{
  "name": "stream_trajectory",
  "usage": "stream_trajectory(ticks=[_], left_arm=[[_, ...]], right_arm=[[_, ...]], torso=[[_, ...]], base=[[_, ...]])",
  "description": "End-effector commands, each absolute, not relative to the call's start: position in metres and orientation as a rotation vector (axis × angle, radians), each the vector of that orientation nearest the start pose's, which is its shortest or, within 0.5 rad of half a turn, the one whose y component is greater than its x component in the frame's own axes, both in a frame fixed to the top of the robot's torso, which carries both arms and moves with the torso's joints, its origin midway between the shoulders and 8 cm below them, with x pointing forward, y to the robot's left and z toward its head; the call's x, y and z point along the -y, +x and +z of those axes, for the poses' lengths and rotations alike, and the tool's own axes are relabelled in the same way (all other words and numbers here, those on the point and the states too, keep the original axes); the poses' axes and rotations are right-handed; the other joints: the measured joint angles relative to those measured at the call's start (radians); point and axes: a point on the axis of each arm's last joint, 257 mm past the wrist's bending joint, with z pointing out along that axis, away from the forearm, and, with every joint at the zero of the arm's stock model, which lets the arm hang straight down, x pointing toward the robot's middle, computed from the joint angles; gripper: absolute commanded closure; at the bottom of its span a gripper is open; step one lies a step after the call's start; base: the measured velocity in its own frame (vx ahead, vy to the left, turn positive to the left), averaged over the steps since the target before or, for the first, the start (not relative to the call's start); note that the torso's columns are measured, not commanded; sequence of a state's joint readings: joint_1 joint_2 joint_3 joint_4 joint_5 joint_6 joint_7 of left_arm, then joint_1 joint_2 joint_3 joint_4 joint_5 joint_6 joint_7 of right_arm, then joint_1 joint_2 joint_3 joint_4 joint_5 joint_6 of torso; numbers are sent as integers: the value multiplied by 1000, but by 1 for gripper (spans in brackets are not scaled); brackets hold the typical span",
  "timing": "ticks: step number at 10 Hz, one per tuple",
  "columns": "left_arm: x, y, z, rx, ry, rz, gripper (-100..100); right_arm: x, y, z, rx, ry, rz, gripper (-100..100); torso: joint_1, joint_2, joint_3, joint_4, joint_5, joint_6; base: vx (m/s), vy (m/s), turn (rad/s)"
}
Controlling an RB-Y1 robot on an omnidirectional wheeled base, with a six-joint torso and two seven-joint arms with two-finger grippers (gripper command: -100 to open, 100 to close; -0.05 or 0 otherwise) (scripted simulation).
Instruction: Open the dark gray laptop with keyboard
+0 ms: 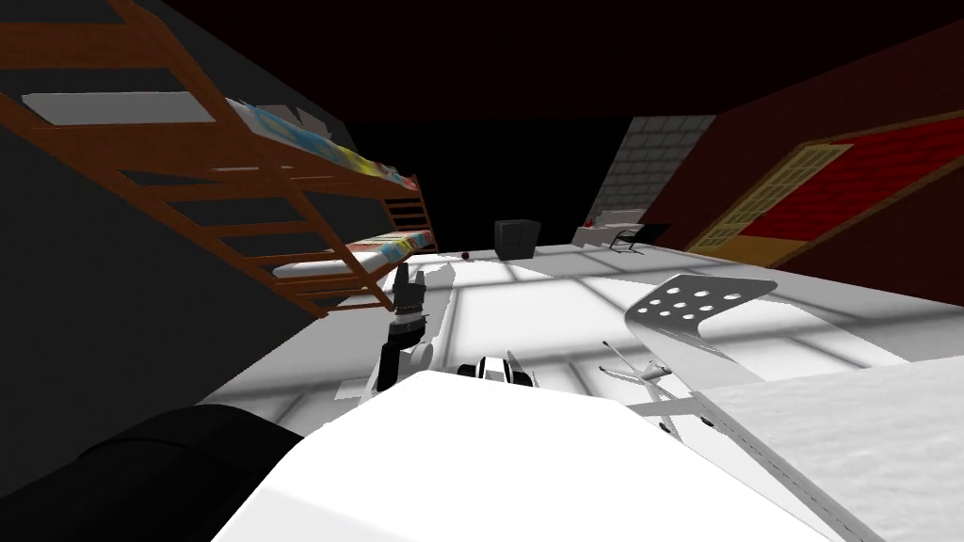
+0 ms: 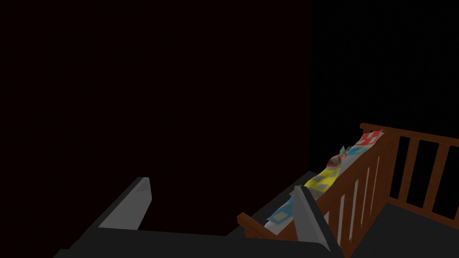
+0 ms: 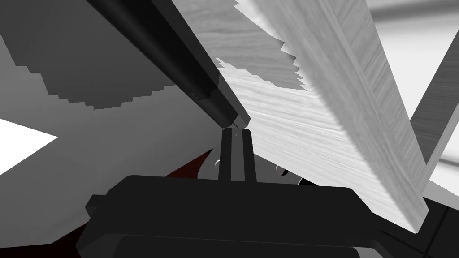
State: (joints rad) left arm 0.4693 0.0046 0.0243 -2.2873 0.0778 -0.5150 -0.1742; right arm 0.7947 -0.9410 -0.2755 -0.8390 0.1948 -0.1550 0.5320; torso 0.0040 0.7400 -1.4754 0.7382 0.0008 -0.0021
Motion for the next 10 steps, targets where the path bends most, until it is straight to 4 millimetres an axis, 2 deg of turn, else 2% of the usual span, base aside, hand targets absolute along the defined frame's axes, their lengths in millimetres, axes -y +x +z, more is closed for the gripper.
stream_trajectory(ticks=[1, 3, 4, 5, 6, 7, 9, 10], left_arm=[[-292, 339, 41, -574, -598, -1186, 0], [-292, 339, 41, -574, -599, -1185, 0], [-292, 339, 41, -574, -599, -1185, 0], [-292, 339, 41, -574, -598, -1186, 0], [-292, 339, 41, -574, -598, -1186, 0], [-292, 339, 41, -574, -599, -1185, 0], [-292, 339, 41, -574, -599, -1185, 0], [-292, 339, 41, -574, -599, -1185, 0]], right_arm=[[847, -44, -325, -2383, 578, -982, 100], [853, -71, -323, -2377, 671, -1010, 100], [870, -70, -309, -2389, 659, -1076, 100], [879, -87, -298, -2403, 676, -1123, 100], [884, -81, -291, -2402, 666, -1127, 100], [889, -103, -285, -2400, 714, -1164, 100], [889, -103, -285, -2374, 759, -1148, 100], [910, -114, -257, -2365, 765, -1262, 100]], torso=[[1, 4, 3, 2, 1, 2], [-8, -6, -2, -1, -2, 3], [-7, -7, -4, -2, -2, 2], [-1, 0, 0, 0, 0, 0], [0, 3, 2, 1, 1, 2], [-4, -1, 0, 0, 0, 4], [-7, -6, -3, -2, -2, 2], [-6, -6, -3, -1, -2, 1]], base=[[-105, 43, 123], [-10, -1, -33], [-137, 71, 322], [-173, 84, 447], [-86, 56, 83], [-26, 33, -64], [7, 5, -17], [-159, 67, 305]])
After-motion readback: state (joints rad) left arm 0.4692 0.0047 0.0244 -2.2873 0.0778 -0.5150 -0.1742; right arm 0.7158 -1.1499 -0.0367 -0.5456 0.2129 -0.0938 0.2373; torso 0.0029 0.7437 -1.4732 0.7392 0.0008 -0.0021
